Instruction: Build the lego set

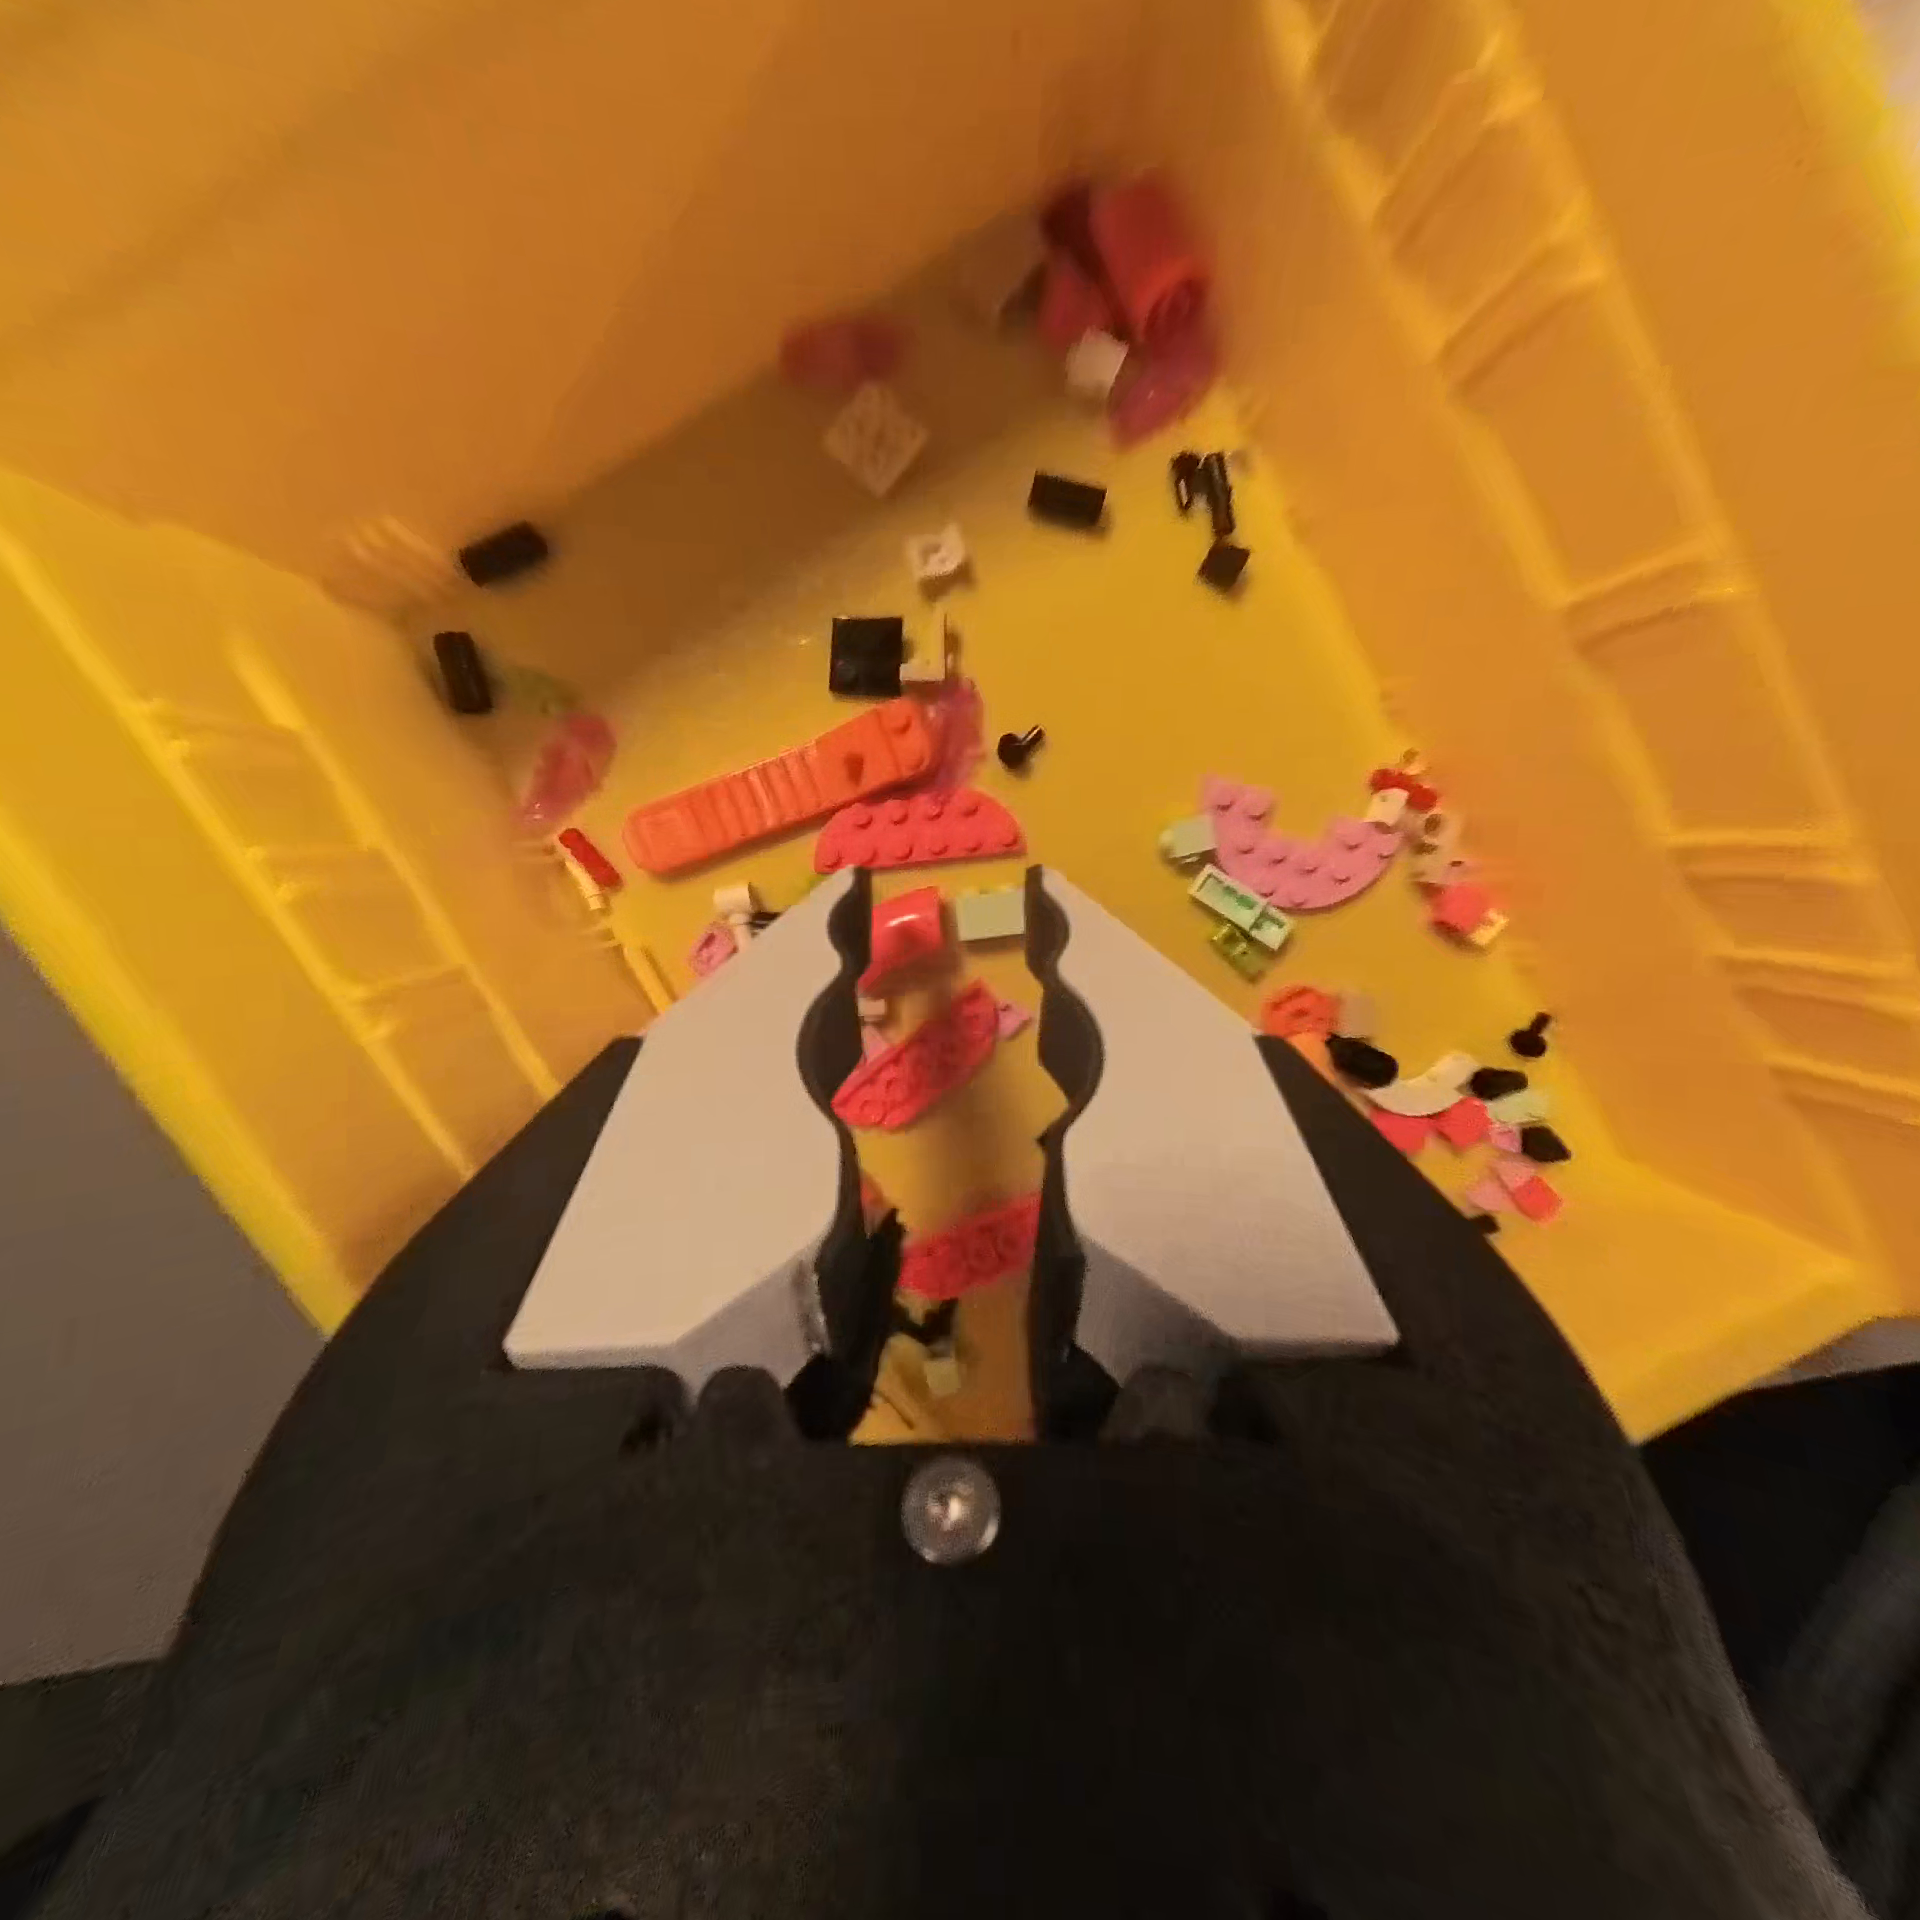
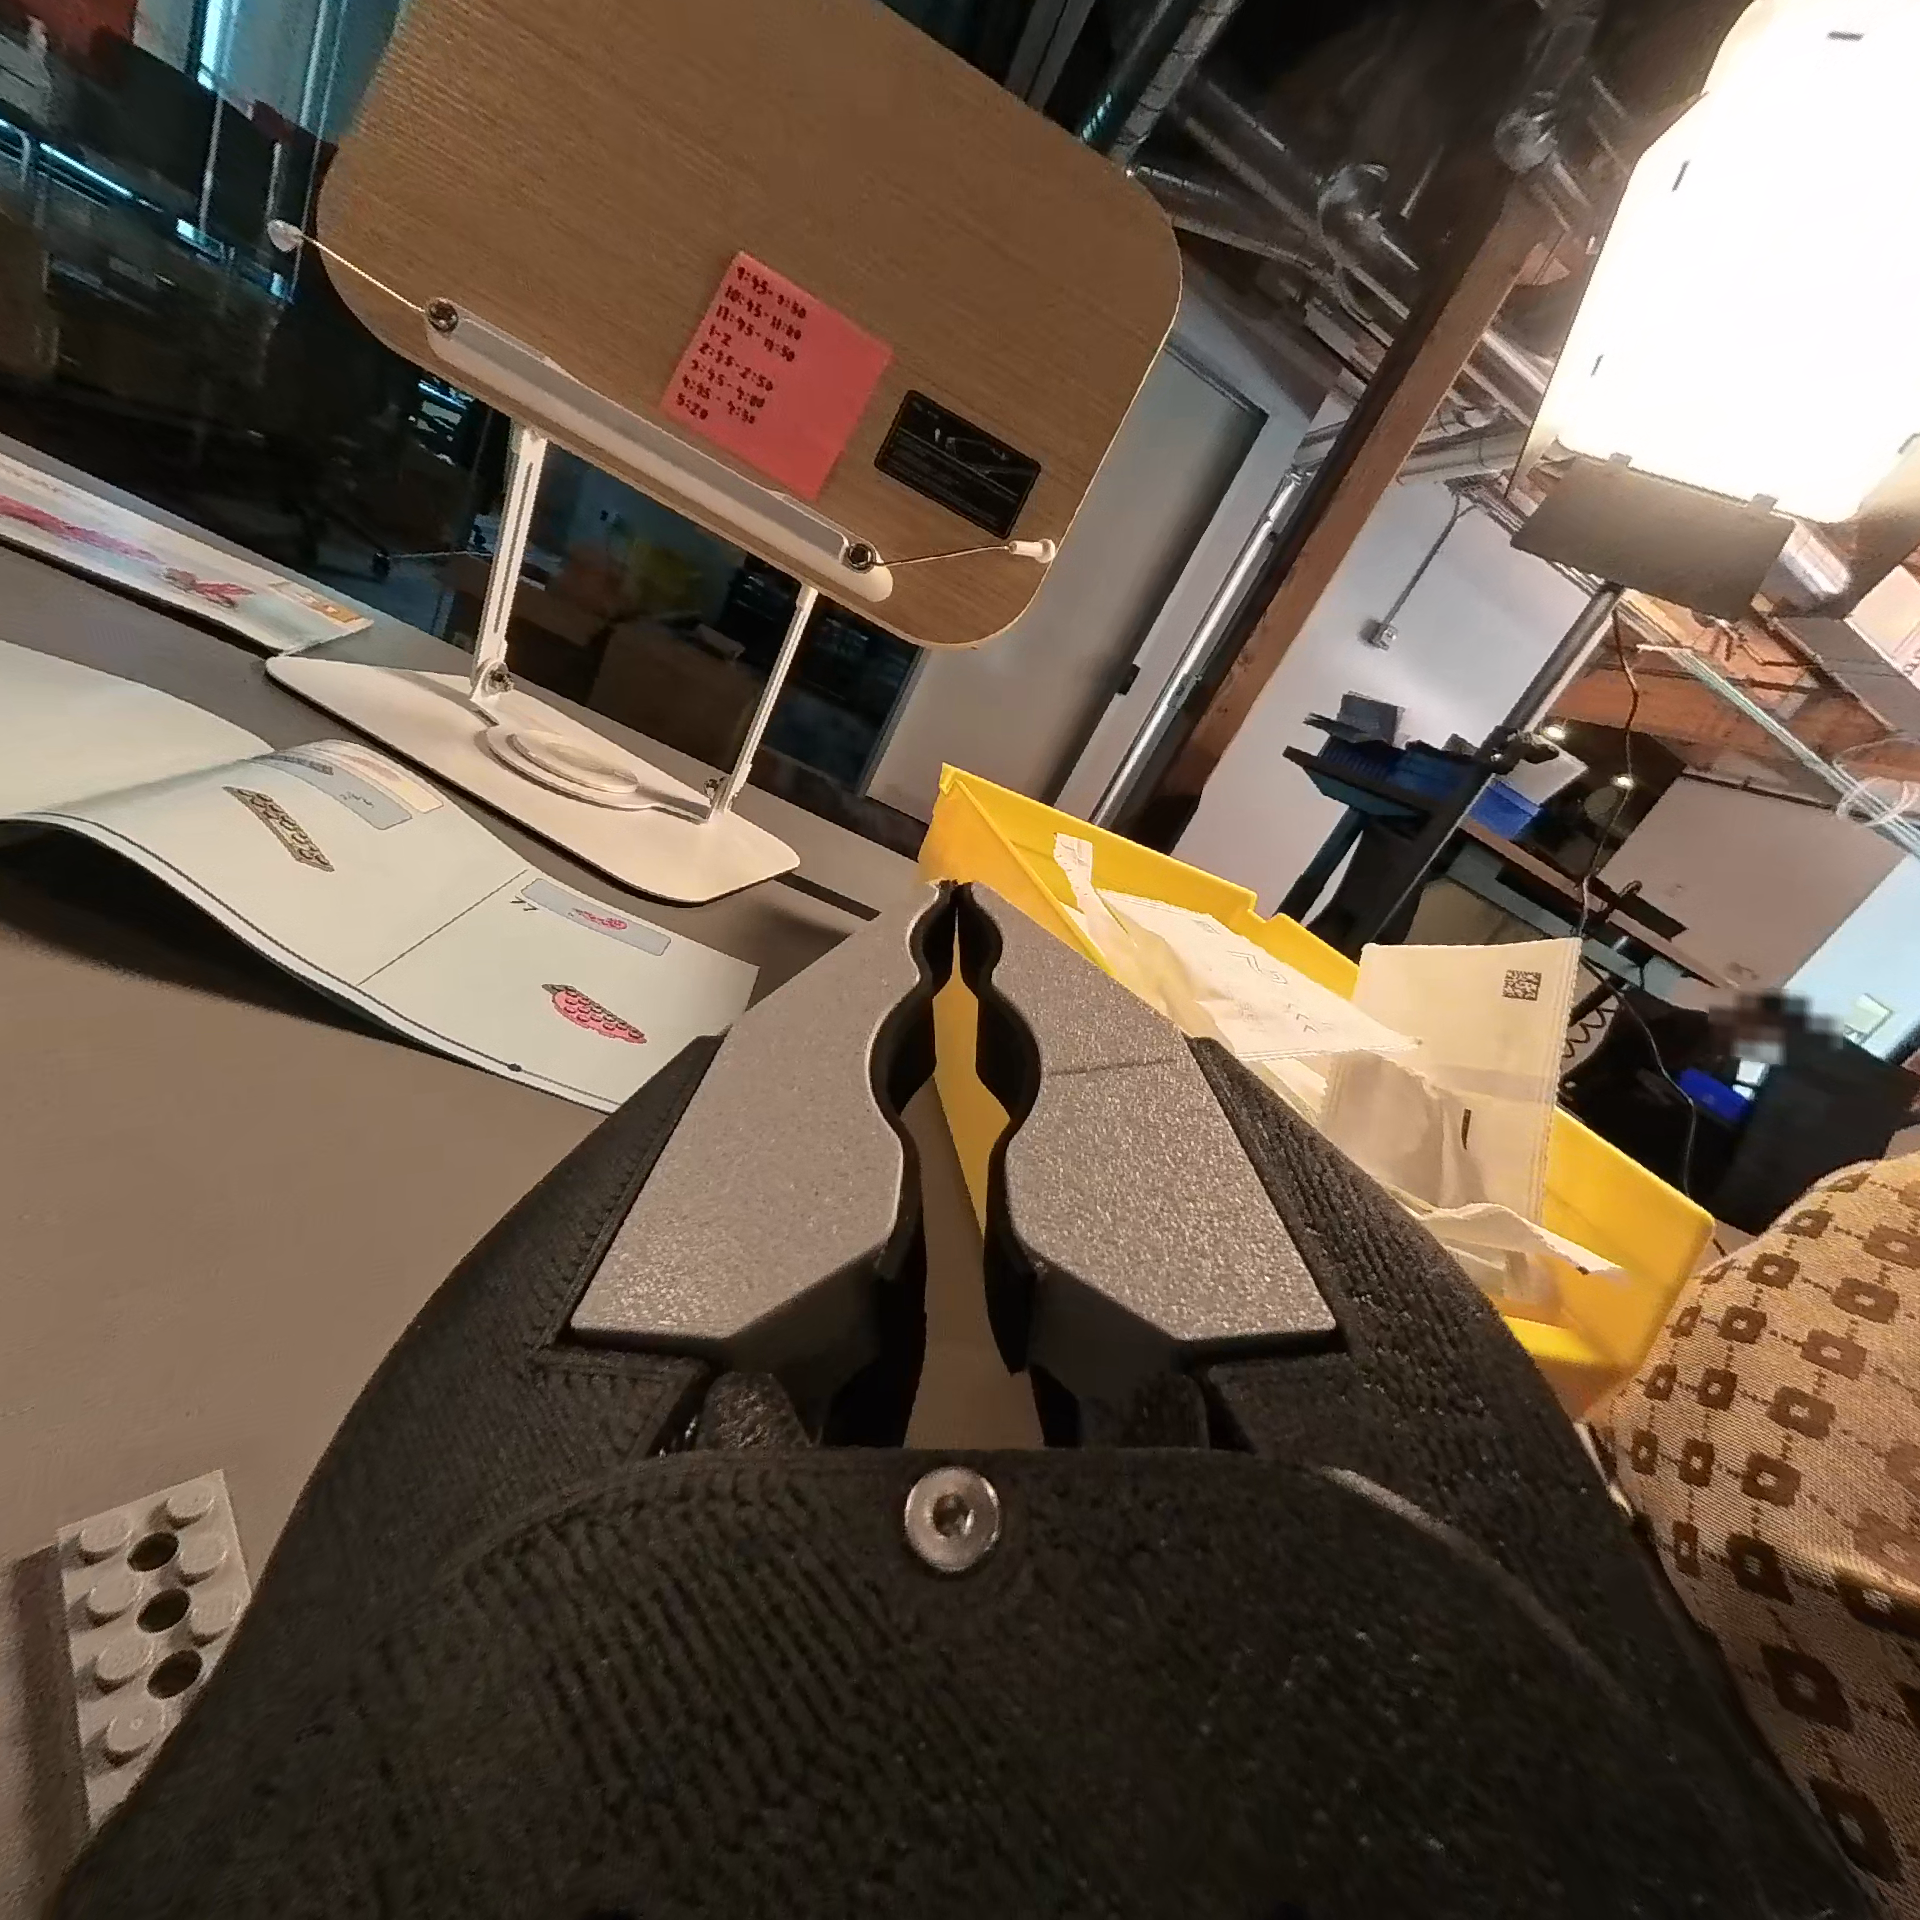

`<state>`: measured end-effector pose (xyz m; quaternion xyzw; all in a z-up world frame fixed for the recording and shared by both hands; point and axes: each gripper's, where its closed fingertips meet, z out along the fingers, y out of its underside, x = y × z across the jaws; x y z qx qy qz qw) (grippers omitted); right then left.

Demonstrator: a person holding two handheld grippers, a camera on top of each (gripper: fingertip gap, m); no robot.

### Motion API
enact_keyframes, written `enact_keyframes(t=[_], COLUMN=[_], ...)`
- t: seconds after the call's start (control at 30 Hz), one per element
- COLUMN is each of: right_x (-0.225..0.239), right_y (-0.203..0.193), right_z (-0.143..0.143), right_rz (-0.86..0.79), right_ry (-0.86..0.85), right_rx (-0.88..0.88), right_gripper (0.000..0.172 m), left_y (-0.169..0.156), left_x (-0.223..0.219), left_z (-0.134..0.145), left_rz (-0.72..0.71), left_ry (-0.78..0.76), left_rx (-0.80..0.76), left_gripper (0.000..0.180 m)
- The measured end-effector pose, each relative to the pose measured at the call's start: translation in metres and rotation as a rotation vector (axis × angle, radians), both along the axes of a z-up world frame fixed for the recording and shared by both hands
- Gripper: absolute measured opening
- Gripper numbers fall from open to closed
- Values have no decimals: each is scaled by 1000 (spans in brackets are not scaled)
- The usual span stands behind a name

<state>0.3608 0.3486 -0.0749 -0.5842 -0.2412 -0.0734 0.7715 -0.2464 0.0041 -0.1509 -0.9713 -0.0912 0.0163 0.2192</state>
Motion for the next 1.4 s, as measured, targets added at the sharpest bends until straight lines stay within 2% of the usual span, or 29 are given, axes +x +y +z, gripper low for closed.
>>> enact_keyframes(t=[0.2, 0.43, 0.67, 0.83, 1.0, 1.1, 1.27, 1.4], right_x=[-2, -3, -5, -7, -8, -8, -8, -8], right_y=[0, 0, 0, 0, 0, -1, -1, -1], right_z=[-1, -1, -1, -1, -1, -2, -1, -1], right_rz=[15, 30, 44, 56, 58, 58, 60, 62], right_ry=[4, 15, 18, 18, 16, 14, 18, 18], right_rx=[-7, -13, -14, -16, -17, -17, -17, -16], right_gripper=[0, 0, 0, 0, 0, 0, 0, 0], left_y=[1, 5, 4, 9, 17, 13, 8, 15], left_x=[-6, -9, -11, -7, 0, 7, 22, 33], left_z=[-23, -35, -35, -27, 6, 16, 15, 28], left_rz=[15, 18, 27, -11, -21, -48, -96, -123], left_ry=[-30, -38, -61, -61, -53, -22, -16, 9], left_rx=[-171, -252, -273, -197, -53, -38, -53, 6], left_gripper=[51, 50, 45, 44, 44, 44, 44, 44])
